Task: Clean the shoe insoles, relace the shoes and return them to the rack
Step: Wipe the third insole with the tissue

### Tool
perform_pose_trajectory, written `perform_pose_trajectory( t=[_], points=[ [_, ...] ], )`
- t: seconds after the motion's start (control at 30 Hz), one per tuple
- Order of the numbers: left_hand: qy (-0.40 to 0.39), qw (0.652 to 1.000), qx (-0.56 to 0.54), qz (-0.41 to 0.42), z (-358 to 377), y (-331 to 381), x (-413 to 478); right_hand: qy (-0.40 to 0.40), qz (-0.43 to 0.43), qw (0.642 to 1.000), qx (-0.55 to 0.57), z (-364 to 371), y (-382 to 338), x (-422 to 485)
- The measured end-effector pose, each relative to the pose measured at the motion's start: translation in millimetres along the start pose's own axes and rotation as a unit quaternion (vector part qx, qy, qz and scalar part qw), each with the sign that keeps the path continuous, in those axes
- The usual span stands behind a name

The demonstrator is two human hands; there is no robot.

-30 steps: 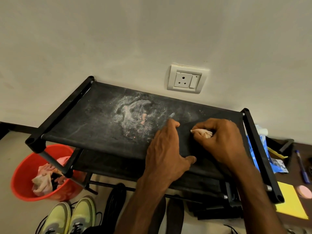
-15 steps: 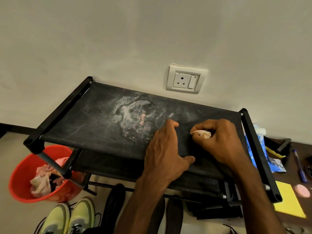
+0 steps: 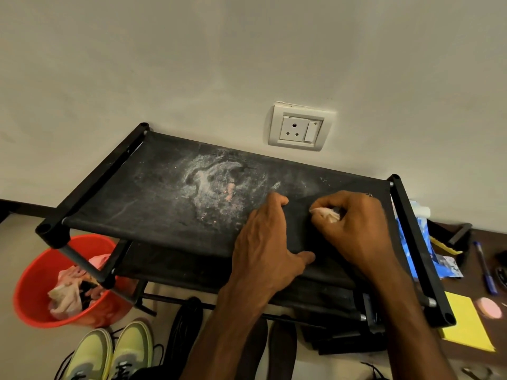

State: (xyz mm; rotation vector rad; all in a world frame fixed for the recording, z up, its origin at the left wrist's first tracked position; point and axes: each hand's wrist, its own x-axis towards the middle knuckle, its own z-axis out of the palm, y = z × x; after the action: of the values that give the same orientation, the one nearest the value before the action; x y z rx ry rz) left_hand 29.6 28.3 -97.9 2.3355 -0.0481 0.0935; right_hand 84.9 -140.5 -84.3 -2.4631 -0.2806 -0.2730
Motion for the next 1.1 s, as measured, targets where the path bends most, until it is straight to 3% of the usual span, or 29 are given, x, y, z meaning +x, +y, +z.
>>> perform_pose_trajectory(
  t=[0.1, 0.27, 0.47, 0.83, 1.0, 1.1],
  points=[
    [-0.006, 1.0, -0.005, -0.004, -0.3, 0.8, 0.6, -0.049, -0.027, 0.996, 0.072, 5.0, -7.5, -2.2],
    [0.002, 1.0, -0.003, -0.006, -0.3, 1.0, 0.5, 0.083, 0.075, 0.994, -0.019, -10.2, 18.9, 6.4],
    [0.0, 1.0, -0.009, -0.006, 0.4, 0.7, 0.8, 0.123, 0.092, 0.986, 0.07, -29.3, 24.5, 0.3],
    [0.005, 1.0, -0.003, -0.002, 0.3, 0.2, 0.4, 0.023, 0.093, 0.994, -0.051, -17.0, 20.6, 9.5],
    [0.006, 1.0, -0.004, 0.004, 0.3, 1.2, 0.1, 0.096, 0.135, 0.985, -0.039, -18.2, 25.2, 8.9],
    [0.005, 1.0, -0.001, 0.003, 0.1, 1.0, 0.2, 0.061, 0.118, 0.99, -0.046, -20.3, 25.9, 9.3]
  ],
)
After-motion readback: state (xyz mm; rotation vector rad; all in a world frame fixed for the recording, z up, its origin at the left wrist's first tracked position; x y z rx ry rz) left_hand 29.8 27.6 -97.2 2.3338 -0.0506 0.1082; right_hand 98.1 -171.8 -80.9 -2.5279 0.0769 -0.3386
